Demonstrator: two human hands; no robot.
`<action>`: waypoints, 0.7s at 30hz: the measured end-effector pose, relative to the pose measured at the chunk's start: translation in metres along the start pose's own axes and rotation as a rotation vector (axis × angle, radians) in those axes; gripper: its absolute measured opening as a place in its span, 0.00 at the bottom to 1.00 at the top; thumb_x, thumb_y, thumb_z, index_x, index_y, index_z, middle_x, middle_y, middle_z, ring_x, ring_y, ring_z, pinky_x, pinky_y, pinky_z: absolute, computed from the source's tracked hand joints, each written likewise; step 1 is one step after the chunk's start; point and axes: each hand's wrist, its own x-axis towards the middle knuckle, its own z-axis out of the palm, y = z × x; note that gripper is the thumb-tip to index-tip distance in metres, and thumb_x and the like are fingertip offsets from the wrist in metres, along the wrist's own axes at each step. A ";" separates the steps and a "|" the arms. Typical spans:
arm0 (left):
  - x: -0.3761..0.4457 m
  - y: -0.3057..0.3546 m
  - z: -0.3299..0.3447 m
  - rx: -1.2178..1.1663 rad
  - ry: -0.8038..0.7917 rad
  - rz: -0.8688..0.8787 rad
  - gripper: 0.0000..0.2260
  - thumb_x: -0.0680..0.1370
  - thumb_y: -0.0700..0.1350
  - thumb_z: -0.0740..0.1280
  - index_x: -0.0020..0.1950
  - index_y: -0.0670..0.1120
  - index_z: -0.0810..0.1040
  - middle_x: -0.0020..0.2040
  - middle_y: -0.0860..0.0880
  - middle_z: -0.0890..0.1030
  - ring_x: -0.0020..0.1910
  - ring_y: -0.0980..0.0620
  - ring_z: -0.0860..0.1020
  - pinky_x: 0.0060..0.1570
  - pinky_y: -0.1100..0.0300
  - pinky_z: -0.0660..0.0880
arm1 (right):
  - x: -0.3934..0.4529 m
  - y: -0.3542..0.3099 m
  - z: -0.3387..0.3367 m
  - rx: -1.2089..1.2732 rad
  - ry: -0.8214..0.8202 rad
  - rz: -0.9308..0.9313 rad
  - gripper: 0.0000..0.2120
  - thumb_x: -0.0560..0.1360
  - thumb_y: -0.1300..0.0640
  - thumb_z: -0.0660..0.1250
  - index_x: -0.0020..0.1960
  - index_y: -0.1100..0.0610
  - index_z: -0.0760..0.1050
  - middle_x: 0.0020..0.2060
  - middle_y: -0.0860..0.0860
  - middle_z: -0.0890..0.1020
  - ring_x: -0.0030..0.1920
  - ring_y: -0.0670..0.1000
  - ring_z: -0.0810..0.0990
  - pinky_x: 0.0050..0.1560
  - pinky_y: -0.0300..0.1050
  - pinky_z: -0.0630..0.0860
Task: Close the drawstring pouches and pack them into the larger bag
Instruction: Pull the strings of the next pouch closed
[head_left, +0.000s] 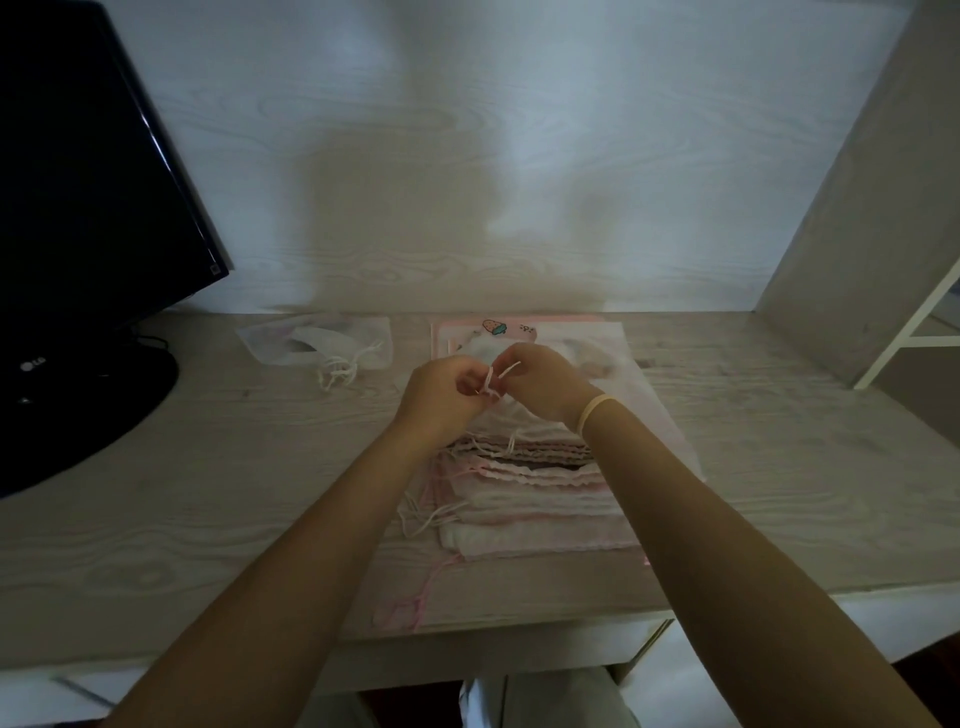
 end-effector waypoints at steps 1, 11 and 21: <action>-0.001 -0.002 0.000 0.015 0.038 0.013 0.07 0.70 0.40 0.77 0.44 0.50 0.83 0.40 0.53 0.83 0.39 0.57 0.80 0.41 0.64 0.77 | 0.002 0.000 0.000 -0.008 -0.001 0.007 0.10 0.74 0.63 0.66 0.38 0.51 0.76 0.45 0.55 0.84 0.43 0.56 0.80 0.43 0.47 0.77; -0.008 -0.017 0.012 -0.073 0.223 0.065 0.09 0.70 0.38 0.75 0.42 0.51 0.83 0.41 0.52 0.83 0.41 0.54 0.82 0.44 0.59 0.79 | 0.006 0.000 -0.002 -0.043 -0.169 0.033 0.08 0.73 0.63 0.68 0.49 0.61 0.84 0.36 0.50 0.80 0.41 0.49 0.75 0.50 0.48 0.75; -0.012 -0.011 0.005 -0.218 0.156 -0.069 0.09 0.72 0.37 0.73 0.42 0.52 0.82 0.42 0.52 0.82 0.28 0.52 0.80 0.30 0.59 0.76 | 0.003 0.011 0.004 0.153 -0.153 0.058 0.07 0.70 0.64 0.69 0.39 0.55 0.82 0.34 0.50 0.81 0.37 0.49 0.77 0.46 0.45 0.77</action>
